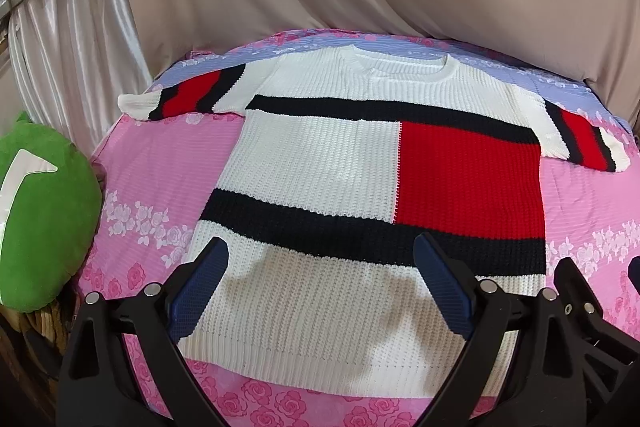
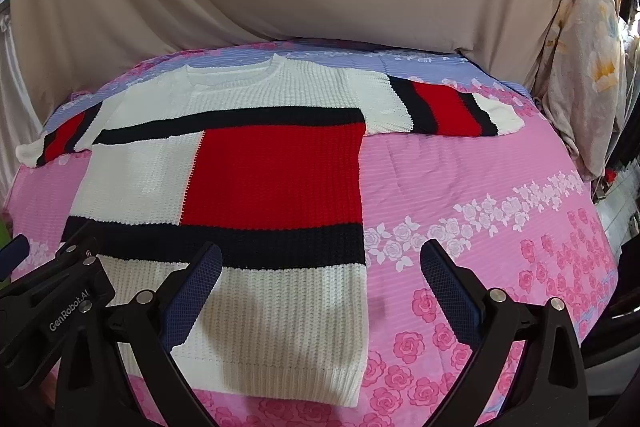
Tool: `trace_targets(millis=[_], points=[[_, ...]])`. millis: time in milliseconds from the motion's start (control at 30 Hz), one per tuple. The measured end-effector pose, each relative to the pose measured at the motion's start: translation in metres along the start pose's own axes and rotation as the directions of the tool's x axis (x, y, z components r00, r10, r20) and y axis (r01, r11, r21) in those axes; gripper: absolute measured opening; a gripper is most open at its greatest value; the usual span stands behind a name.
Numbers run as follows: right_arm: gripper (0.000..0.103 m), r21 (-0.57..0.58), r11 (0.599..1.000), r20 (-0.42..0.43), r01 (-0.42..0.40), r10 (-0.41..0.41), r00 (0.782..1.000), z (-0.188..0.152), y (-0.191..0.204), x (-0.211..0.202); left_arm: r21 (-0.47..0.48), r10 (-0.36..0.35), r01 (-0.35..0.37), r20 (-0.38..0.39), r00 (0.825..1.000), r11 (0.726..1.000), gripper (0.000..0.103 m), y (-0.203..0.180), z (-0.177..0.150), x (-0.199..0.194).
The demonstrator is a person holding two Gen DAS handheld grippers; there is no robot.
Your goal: Fold small clothes
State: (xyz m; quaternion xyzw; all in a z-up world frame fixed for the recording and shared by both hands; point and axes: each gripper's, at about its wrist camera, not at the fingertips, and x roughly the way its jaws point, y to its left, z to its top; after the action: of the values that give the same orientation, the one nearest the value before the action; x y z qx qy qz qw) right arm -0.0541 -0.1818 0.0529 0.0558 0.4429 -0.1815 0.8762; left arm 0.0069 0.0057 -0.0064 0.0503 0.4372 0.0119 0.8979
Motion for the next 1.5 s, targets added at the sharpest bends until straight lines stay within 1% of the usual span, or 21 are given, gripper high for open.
trace_targets(millis=[1000, 1500], points=[[0.098, -0.006, 1.0, -0.013, -0.001, 0.001, 1.0, 0.0049, -0.0008, 0.0076, 0.006, 0.031, -0.031, -0.007, 1.0, 1.0, 0.09, -0.0061, 0.0027, 0.007], [0.098, -0.008, 1.0, -0.014, 0.002, -0.002, 1.0, 0.0039, 0.0007, 0.0082, 0.006, 0.03, -0.03, -0.009, 1.0, 1.0, 0.09, -0.0059, 0.003, 0.0073]])
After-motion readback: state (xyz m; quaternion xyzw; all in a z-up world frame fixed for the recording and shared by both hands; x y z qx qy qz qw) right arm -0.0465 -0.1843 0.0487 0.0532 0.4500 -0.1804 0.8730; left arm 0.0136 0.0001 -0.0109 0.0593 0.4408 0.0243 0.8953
